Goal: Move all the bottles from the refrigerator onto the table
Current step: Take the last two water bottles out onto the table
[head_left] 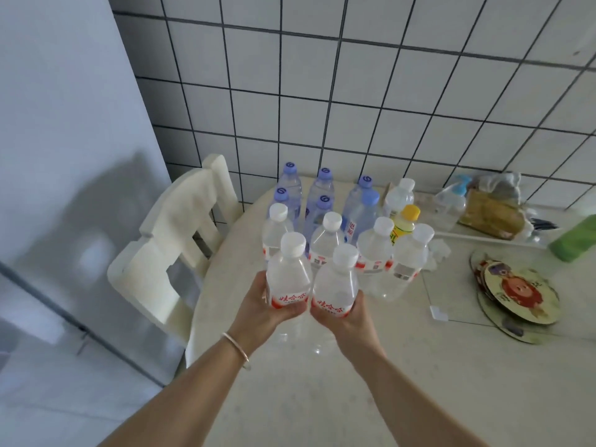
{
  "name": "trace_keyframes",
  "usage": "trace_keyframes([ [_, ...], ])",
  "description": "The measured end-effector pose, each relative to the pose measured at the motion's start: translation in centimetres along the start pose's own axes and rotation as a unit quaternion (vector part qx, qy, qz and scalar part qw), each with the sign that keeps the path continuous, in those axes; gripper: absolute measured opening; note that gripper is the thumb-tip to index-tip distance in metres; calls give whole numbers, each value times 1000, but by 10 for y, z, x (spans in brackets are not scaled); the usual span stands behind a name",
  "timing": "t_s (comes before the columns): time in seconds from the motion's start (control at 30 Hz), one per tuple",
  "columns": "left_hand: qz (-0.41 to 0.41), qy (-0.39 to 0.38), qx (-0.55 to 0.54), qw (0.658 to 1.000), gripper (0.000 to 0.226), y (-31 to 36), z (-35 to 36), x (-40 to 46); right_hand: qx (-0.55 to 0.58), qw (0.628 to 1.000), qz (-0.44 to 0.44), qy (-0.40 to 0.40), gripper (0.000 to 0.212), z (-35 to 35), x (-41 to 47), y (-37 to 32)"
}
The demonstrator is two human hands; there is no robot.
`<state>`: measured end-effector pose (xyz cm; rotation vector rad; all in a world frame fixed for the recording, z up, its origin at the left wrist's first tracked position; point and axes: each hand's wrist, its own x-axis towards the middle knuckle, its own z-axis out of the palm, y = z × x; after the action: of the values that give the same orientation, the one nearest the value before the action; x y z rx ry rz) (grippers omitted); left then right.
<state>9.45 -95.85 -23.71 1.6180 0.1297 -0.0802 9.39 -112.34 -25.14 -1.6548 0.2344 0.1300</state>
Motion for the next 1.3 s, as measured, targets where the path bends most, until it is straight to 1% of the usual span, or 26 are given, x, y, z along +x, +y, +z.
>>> trace_keyframes([
  [0.1,-7,6,43,999,70,-12,-4,12,-33,999,10,-4,84,1,15,7],
  [0.17,-13,11,70,997,73,-21,-7,19,-49,999,11,-4,83,1,19,8],
  [0.23,-17,9,90,996,76,-28,-10,23,-51,999,15,-9,76,-1,22,10],
  [0.3,-19,9,102,995,81,-34,-11,25,-55,998,18,-21,64,-2,21,8],
  [0.37,-21,9,108,994,86,-39,-12,26,-59,998,15,-33,60,-2,19,8],
  [0.5,-26,5,110,994,88,-48,-18,30,-75,996,9,-45,61,3,20,11],
  [0.7,-22,-11,107,994,87,-52,-22,34,-78,997,-5,-26,60,14,27,23],
  [0.97,-24,-41,133,990,89,-57,-26,35,-54,998,2,-25,60,15,23,24],
  [1.13,-23,-56,156,986,89,-58,-28,35,-72,997,9,-36,64,13,21,19],
  [1.3,-17,-54,173,983,88,-53,-24,33,-107,994,22,-30,70,13,18,13],
])
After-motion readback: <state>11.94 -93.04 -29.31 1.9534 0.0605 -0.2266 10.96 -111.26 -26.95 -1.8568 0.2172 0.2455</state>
